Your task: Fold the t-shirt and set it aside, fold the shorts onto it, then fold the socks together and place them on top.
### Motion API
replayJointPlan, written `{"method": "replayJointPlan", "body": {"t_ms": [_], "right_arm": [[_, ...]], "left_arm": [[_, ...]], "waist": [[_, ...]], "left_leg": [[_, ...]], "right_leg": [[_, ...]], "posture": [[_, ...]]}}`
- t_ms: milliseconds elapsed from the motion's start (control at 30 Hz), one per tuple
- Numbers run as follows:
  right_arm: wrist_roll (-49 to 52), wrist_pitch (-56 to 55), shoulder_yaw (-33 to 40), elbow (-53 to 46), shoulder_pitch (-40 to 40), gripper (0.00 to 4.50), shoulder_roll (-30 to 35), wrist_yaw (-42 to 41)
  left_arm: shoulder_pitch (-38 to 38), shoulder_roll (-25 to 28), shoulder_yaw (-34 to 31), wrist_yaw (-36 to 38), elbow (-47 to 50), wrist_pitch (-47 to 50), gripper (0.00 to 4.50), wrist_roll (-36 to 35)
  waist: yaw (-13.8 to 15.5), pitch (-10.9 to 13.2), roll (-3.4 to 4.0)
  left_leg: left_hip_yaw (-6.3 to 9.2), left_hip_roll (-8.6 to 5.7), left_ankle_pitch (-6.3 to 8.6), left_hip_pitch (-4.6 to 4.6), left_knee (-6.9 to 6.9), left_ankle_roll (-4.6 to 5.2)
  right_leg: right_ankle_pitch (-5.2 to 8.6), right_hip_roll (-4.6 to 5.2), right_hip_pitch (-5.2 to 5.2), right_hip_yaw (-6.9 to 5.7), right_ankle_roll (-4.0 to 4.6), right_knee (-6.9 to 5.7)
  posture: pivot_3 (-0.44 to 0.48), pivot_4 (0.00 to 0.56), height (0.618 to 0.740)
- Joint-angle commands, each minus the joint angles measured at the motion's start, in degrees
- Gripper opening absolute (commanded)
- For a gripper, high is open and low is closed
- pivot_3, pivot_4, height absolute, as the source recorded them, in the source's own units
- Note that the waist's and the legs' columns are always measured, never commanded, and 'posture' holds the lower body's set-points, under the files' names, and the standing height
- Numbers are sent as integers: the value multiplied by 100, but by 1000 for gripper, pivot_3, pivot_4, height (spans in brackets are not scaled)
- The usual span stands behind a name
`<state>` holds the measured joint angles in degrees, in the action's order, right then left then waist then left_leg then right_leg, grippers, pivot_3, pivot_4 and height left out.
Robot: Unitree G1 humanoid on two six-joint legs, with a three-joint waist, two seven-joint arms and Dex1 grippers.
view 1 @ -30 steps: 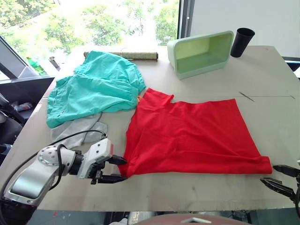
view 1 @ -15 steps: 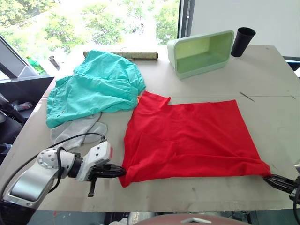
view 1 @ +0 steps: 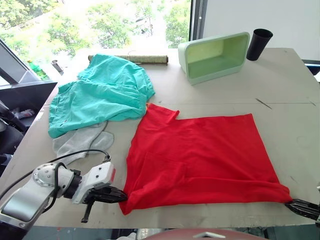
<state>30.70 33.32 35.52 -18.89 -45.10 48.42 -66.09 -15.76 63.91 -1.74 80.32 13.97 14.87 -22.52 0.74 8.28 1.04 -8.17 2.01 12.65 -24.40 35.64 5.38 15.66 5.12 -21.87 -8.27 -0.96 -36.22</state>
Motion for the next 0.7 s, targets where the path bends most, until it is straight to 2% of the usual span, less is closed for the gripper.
{"method": "replayJointPlan", "body": {"t_ms": [33, 133, 233, 367, 400, 533, 600, 700], "right_arm": [[-119, -76, 230, 75, -321, 69, 97, -262], [-68, -8, 279, 7, -415, 950, 141, -393], [-105, -54, 431, -1, -453, 2244, 161, -463], [-16, -88, 744, 84, -225, 4244, 180, -450], [93, -52, 911, 108, -117, 4442, 230, -497], [560, 222, 1317, 83, 561, 4442, 374, -439], [770, 402, 1310, 5, 986, 4442, 402, -263], [986, 659, 973, -125, 1855, 4442, 374, 314]], "left_arm": [[-58, 135, 56, 63, -240, -38, 0, 256], [64, 116, 83, 69, -292, -30, 0, 240], [129, 93, 48, 169, -304, -24, 0, 132], [215, 144, -112, 454, -338, 172, 0, -200], [335, 176, -194, 566, -434, 196, 0, -295], [860, 289, -485, 970, -818, 270, 0, -627], [1071, 399, -560, 1170, -911, 417, 0, -814], [1899, 265, -504, 1140, -1238, 785, 0, -1046]], "waist": [[3, 0, -1], [-1, -1, -3], [-2, -2, -7], [-8, -1, -15], [-8, 1, -16], [0, 12, -15], [0, 15, -24], [1, 19, -27]], "left_leg": [[0, 0, 0, 0, -3, 0], [0, 0, -1, 1, -12, -1], [0, 0, -1, 2, -14, -1], [0, 0, -1, 1, -10, -1], [0, -1, -1, 1, -9, -1], [0, -1, -1, 2, -4, -2], [0, 0, -2, 1, -2, -2], [0, -1, -9, -2, 0, -14]], "right_leg": [[0, 0, 0, 0, 0, 2], [0, -3, 0, -2, 0, 9], [-1, -3, 1, -2, -1, 9], [-1, -2, 2, -1, -2, 11], [-1, -1, 2, -1, -2, 12], [-2, -2, 2, -4, -1, 10], [-3, -2, 2, -10, -1, 10], [-5, -1, 3, -12, -4, 10]], "posture": [[0, 150, 740], [0, 150, 740], [0, 150, 740], [0, 150, 740], [0, 150, 740], [0, 150, 740], [0, 150, 740], [0, 150, 740]]}}
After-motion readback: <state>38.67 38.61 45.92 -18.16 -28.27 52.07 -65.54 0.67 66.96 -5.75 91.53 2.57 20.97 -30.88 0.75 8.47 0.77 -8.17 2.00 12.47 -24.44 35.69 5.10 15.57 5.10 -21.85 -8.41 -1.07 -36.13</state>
